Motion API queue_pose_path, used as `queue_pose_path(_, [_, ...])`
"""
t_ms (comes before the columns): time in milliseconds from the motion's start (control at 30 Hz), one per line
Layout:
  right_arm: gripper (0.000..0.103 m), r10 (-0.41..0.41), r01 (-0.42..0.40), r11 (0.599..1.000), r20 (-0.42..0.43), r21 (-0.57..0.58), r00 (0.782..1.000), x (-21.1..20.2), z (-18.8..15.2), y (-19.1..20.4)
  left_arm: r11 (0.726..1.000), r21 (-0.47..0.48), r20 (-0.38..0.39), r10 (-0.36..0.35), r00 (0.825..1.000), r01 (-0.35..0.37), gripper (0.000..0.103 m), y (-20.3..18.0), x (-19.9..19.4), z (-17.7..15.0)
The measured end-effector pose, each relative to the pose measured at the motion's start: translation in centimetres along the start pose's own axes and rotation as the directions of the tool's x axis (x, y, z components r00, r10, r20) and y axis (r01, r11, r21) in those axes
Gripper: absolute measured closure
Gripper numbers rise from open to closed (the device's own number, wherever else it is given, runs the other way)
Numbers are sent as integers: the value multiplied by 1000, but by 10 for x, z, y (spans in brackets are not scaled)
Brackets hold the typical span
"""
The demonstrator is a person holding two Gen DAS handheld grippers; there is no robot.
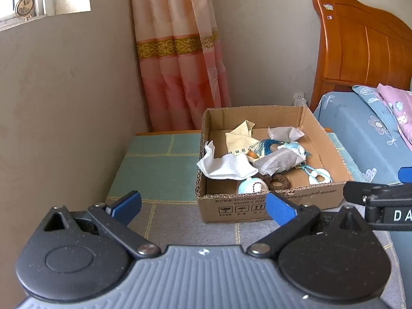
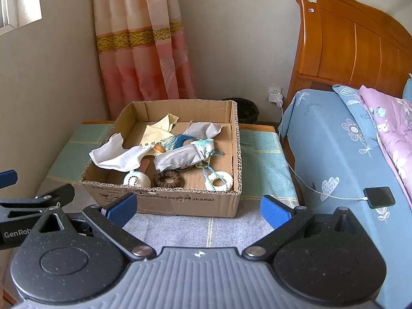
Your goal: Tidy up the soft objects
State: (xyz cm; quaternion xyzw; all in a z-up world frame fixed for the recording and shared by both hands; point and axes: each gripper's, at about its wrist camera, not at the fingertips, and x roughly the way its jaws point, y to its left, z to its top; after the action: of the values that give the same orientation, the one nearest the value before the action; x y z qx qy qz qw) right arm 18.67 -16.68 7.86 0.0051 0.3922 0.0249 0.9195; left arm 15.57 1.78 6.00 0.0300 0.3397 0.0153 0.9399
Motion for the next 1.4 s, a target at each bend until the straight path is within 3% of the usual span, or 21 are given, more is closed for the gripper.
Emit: queue_pose_path(1400, [0,-5,5,1000,17,8,1000,-6,0,-3,1000,5,2,2,1000,-2,1,-3,1,3])
